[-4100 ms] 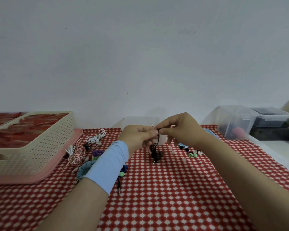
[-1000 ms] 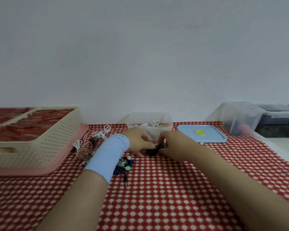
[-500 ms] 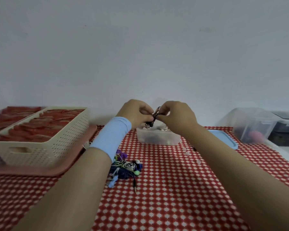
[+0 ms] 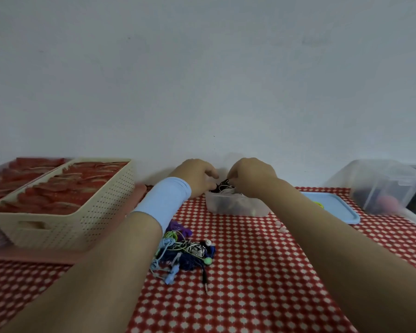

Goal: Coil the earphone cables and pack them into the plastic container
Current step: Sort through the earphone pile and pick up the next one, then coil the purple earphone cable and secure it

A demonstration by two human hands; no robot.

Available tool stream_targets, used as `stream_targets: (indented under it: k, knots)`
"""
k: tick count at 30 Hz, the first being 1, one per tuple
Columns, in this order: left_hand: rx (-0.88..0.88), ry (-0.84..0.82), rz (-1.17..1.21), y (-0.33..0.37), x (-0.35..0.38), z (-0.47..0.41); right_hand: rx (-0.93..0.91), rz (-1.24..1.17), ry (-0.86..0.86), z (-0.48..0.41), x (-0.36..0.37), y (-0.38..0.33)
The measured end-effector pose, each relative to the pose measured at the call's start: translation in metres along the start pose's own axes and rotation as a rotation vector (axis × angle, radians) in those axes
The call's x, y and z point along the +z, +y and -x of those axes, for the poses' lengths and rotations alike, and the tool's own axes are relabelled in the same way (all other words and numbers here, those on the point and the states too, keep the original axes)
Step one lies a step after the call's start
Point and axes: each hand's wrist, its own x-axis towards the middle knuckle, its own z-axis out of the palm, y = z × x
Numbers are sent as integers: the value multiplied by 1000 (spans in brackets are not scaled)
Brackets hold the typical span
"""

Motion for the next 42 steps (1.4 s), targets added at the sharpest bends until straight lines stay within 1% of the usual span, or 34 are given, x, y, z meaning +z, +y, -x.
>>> stream_targets:
  k: [3,5,6,8,11,14,17,19,22,25,30,34,37,40,42]
  knots:
    - [-4,63,70,-3,-11,12,-31,-65,118,10,-8,-6]
    - [-15,39,83,-7,-19,24,-84,-139,130,22,-15,-16]
    - [-23,-5,76,-11,-23,32,-124,-169,90,31,-18,-21]
    - [-59,-102,33,-19,-27,50,-215,-204,-51,49,-21,-35]
    - [-142,-176,-54,-33,-27,73,-297,-231,-213,69,-12,-51]
    - [-180,-202,-77,-44,-26,89,-307,-221,-241,75,2,-66]
    - [-183,-218,-80,-47,-26,96,-314,-277,-280,77,18,-80]
    - [-189,-219,-90,-45,-28,98,-330,-271,-299,78,29,-88]
    - [-173,-228,-66,-45,-31,99,-277,-237,-279,77,39,-94]
    - [-136,-235,-9,-47,-31,98,-228,-302,-238,75,40,-88]
    - [-72,-78,221,-37,-36,98,-159,-615,-124,75,24,-69]
    - [-11,38,315,-15,-32,92,-104,-743,-157,76,4,-45]
    - [9,-4,366,7,-23,84,-50,-793,-203,83,-8,-21]
    - [17,-132,349,33,-12,73,2,-791,-211,90,-18,12]
    - [17,-229,311,51,-4,67,32,-725,-265,95,-26,34]
